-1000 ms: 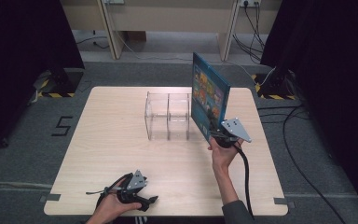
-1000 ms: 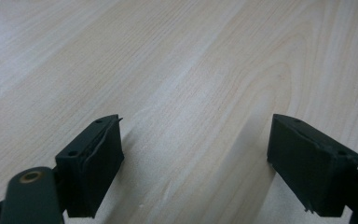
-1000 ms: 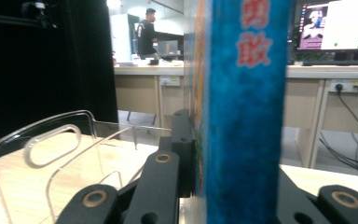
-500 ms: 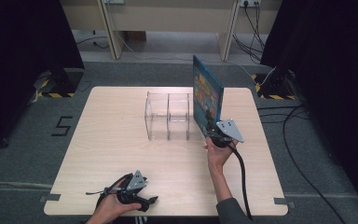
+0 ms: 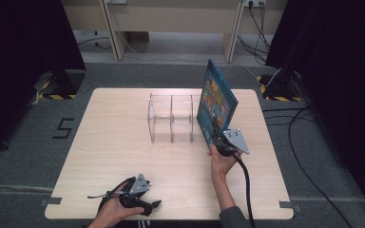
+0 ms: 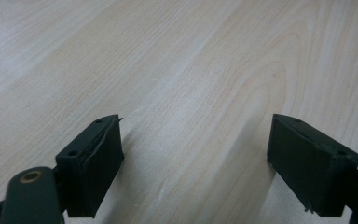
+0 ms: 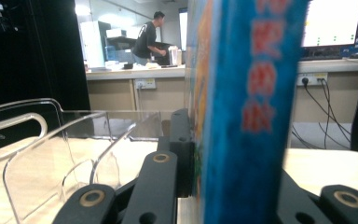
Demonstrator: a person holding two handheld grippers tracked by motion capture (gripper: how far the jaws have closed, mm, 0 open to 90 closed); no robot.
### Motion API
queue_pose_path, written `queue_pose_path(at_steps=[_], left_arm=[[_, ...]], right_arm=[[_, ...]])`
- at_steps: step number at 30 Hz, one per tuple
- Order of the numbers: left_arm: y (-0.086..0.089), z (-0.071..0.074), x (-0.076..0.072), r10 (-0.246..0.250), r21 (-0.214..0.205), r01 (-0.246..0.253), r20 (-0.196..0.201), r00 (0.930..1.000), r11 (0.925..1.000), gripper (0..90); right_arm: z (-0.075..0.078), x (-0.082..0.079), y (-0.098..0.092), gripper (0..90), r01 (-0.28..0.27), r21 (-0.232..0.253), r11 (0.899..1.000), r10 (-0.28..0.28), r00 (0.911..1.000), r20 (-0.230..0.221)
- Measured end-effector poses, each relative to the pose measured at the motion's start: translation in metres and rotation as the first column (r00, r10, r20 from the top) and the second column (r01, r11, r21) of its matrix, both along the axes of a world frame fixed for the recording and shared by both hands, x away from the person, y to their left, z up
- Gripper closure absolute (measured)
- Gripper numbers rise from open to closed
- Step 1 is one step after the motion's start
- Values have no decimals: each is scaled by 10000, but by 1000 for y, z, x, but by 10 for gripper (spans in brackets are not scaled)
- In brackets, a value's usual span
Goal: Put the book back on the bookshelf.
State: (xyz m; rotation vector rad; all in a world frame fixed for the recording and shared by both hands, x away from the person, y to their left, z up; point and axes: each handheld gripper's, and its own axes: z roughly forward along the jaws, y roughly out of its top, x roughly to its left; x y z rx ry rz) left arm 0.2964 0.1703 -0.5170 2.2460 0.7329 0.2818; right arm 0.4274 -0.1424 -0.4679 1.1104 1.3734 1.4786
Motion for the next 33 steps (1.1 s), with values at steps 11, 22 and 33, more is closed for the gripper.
queue_pose_path(at_steps=[11,22,33], left_arm=[[0,0,0,-31,-2,31,-17,10000,10000,169],[0,0,0,-22,-13,22,-3,10000,10000,168],[-1,0,0,-40,1,40,26,10000,10000,168]], right_arm=[[-3,-4,-5,800,51,-117,9999,-55,9996,-289],[4,-13,-19,646,-337,-471,9983,288,9944,-1015],[4,-26,-27,503,-1032,-681,9923,903,9811,-1711]])
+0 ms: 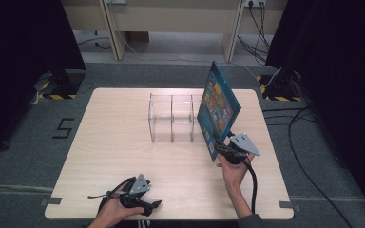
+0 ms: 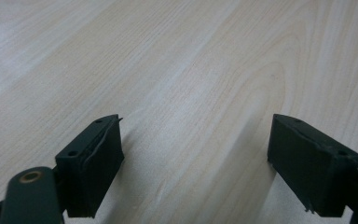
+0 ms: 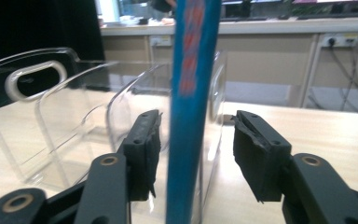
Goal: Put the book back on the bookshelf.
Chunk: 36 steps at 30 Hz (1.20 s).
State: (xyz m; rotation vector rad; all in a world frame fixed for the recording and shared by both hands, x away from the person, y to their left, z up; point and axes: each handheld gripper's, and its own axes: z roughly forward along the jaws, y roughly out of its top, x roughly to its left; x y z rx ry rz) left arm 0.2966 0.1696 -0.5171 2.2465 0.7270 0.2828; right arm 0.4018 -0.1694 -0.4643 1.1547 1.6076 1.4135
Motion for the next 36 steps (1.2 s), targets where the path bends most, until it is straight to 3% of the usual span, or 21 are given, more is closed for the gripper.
queue_pose_path(at_steps=[8,15,19,24,28,31,36], left_arm=[[0,0,0,-16,20,16,-13,10000,10000,168],[0,0,0,-34,23,34,-17,10000,10000,168],[0,0,0,-43,24,43,-17,10000,10000,168],[0,0,0,-57,33,57,-19,10000,10000,167],[0,0,0,-54,30,54,-16,10000,10000,167],[0,0,0,-51,31,51,-21,10000,10000,168],[0,0,0,-68,31,68,-25,10000,10000,166]], right_arm=[[-3,-14,-1,456,-473,-163,9987,464,9975,-527],[-12,-23,-8,439,-934,-409,9948,866,9857,-1449],[-14,-27,-13,433,-964,-186,9952,918,9808,-1719],[-18,-28,-19,481,-1061,-13,9944,1033,9707,-2168],[-18,-30,-16,551,-1401,-327,9896,1293,9656,-2258],[-21,-29,-16,591,-1469,15,9891,1423,9552,-2595],[-23,-28,-16,609,-1475,473,9879,1549,9471,-2812]])
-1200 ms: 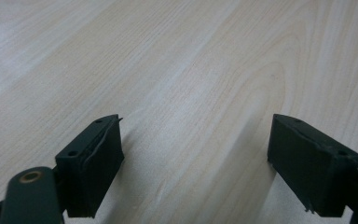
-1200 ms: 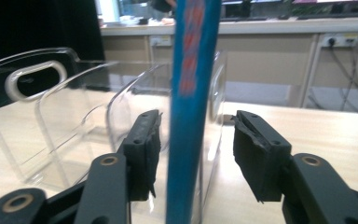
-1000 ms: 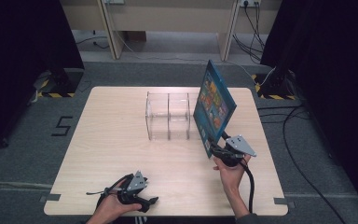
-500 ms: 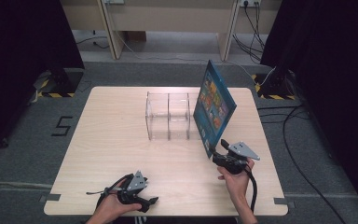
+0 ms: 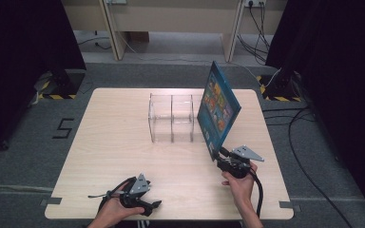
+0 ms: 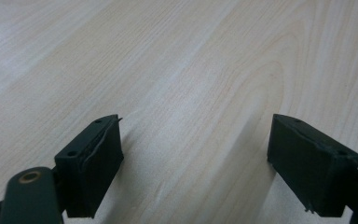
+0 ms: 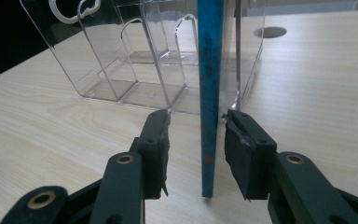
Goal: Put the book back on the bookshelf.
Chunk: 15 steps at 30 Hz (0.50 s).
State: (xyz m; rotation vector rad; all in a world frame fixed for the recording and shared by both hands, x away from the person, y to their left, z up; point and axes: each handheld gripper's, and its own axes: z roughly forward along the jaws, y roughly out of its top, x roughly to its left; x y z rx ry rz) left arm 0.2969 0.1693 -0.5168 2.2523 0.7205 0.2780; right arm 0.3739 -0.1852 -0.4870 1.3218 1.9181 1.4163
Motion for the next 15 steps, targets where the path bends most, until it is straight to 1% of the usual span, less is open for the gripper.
queue_pose_path(at_steps=[1,2,3,4,5,7,8,10,13,15], left_arm=[[0,0,0,3,-1,-3,-2,10000,10000,166],[0,0,0,3,-2,-3,-1,10000,10000,166],[0,0,0,2,-2,-2,1,10000,10000,166],[0,0,0,1,-4,-1,2,10000,10000,166],[0,0,0,-2,-5,2,2,10000,10000,166],[0,0,0,-13,-1,13,4,10000,10000,166],[0,0,0,-19,-1,19,4,10000,10000,166],[0,0,0,-18,-8,18,6,10000,10000,166],[0,0,0,-30,-5,30,1,10000,10000,166],[-1,0,0,-49,-19,49,-9,10000,10000,166]], right_arm=[[-1,0,0,617,-48,180,9998,50,9999,-117],[-3,0,0,624,-12,484,9988,20,9999,-171],[-5,0,-1,624,28,645,9979,-13,9997,-229],[-8,0,-1,641,65,1054,9944,-7,9985,-547],[-10,0,-1,647,92,1148,9933,-25,9983,-589],[-11,1,-1,655,75,1136,9935,-4,9980,-628],[-11,1,1,659,67,1341,9909,21,9979,-654],[-11,1,1,662,66,1431,9897,31,9977,-670],[-12,1,4,669,70,1277,9918,12,9979,-640],[-12,2,5,678,91,1337,9910,-1,9977,-674]])
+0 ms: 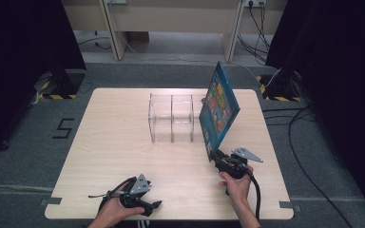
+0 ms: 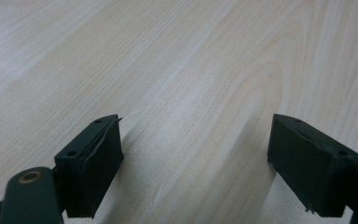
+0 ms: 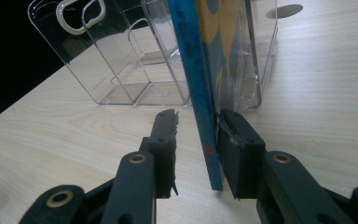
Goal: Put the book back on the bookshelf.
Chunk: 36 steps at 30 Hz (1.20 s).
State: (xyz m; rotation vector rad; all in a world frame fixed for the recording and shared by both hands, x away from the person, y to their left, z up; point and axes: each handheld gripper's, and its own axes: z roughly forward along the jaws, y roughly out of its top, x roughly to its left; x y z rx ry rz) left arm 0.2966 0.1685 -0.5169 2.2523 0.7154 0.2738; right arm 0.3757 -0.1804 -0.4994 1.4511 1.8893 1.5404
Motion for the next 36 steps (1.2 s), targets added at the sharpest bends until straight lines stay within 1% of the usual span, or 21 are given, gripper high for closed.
queue_pose_path(at_steps=[1,5,8,10,12,15,16,17,19,20,22,25,26,27,28,29,31,32,34,35,36], left_arm=[[0,0,0,-4,-4,4,1,10000,10000,166],[0,0,0,-15,-4,15,0,10000,10000,166],[0,0,0,-18,-6,18,5,10000,10000,166],[0,0,0,-18,-10,18,3,10000,10000,166],[0,0,0,-19,-10,19,3,10000,10000,166],[0,0,0,-17,-7,17,2,10000,10000,166],[0,0,0,-31,-12,31,-5,10000,10000,166],[0,0,0,-39,-25,39,-16,10000,10000,164],[-1,0,0,-48,-23,48,-14,10000,10000,151],[-1,0,0,-59,-16,59,-13,10000,10000,151],[-1,-1,0,-78,-16,78,-17,10000,10000,142],[-1,-1,0,-89,-32,89,-2,10000,10000,139],[-1,-1,0,-93,-38,93,1,10000,9999,137],[-1,-1,0,-92,-42,92,3,10000,9999,137],[-1,-1,0,-99,-50,99,10,10000,9999,136],[-1,-1,0,-99,-50,99,10,10000,9999,136],[-1,-1,0,-99,-49,99,10,10000,9999,136],[-1,-1,0,-97,-49,97,6,10000,9999,136],[-1,-1,0,-104,-50,105,7,9999,9999,136],[-1,-1,0,-109,-49,109,6,9999,9999,136],[-1,-1,0,-103,-47,103,9,9999,9999,136]], right_arm=[[0,1,1,680,12,106,9999,-12,10000,-23],[-1,2,2,687,73,65,10000,-73,10000,-20],[-1,2,1,681,72,167,9998,-71,10000,-50],[-1,2,1,659,85,151,9999,-84,9999,-60],[-1,2,1,635,122,-2,9999,-122,9999,-45],[0,1,-1,590,140,-363,9992,-135,9998,140],[1,1,-2,579,146,-345,9993,-141,9998,144],[2,0,-4,573,155,-426,9990,-146,9996,227],[5,-1,-7,553,238,-407,9989,-224,9991,349],[5,-1,-7,553,238,-407,9989,-224,9991,349],[6,-1,-9,530,345,-243,9991,-336,9988,352],[7,-2,-10,513,409,-261,9988,-400,9986,350],[8,-2,-11,502,432,-298,9986,-420,9983,414],[8,-2,-11,487,475,-239,9986,-466,9982,370],[9,-2,-12,466,532,-445,9976,-513,9978,431],[9,-2,-12,466,532,-445,9976,-513,9978,431],[11,-3,-10,440,504,-896,9947,-463,9978,477],[12,-3,-10,432,492,-1205,9915,-417,9971,634],[15,-4,-9,409,414,-1527,9874,-285,9959,856],[16,-5,-8,394,368,-1530,9875,-240,9961,851],[17,-6,-9,378,272,-1467,9888,-132,9954,953]])
